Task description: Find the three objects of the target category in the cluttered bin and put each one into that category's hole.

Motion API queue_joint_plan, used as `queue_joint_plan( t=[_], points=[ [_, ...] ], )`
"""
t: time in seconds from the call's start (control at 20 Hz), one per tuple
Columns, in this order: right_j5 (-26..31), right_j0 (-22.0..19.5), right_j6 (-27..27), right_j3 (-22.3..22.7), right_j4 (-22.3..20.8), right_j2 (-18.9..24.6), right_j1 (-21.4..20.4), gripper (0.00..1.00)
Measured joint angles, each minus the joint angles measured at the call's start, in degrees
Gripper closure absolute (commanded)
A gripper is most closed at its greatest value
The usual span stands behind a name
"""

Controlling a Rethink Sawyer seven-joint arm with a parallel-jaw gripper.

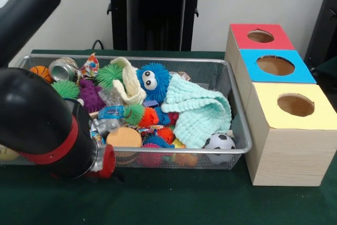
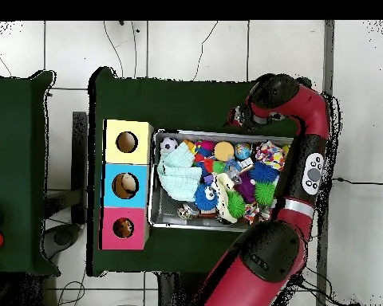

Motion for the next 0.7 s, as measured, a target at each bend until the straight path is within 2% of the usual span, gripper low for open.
queue_joint_plan(
  t=[0.2, 0.3, 0.45, 0.7],
  points=[
    [0.0, -1.5, 0.0, 6.8, 4.1, -3.1, -3.7, 0.0],
    [0.0, -1.8, 0.0, 8.8, 5.5, -4.0, -5.2, 0.0],
    [-1.0, -2.3, 0.0, 13.1, 8.4, -5.9, -9.2, 0.0],
    [-0.7, -1.8, 0.0, 16.6, 12.7, -7.8, -14.3, 0.0]
  ],
)
